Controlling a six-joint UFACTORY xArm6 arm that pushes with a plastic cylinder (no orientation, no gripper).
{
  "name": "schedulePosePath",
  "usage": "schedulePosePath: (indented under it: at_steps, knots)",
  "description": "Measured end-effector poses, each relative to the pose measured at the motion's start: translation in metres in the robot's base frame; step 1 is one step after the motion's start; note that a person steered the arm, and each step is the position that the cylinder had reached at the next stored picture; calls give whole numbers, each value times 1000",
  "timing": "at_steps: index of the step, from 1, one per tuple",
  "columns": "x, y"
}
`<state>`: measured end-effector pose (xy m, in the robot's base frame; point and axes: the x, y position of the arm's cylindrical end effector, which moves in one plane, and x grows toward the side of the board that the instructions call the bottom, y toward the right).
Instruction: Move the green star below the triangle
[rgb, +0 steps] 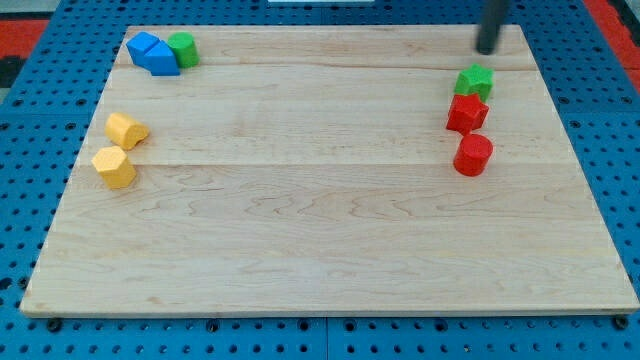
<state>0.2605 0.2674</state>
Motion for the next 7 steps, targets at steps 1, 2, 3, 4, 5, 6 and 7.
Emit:
schedulePosePath:
  at_steps: [1,2,3,4,5,6,7]
  knots:
    - [61,-36]
    - [24,-150]
    - [12,-278]
    - [13,-208]
    - [42,-176]
    - [46,-291]
    - [40,-402]
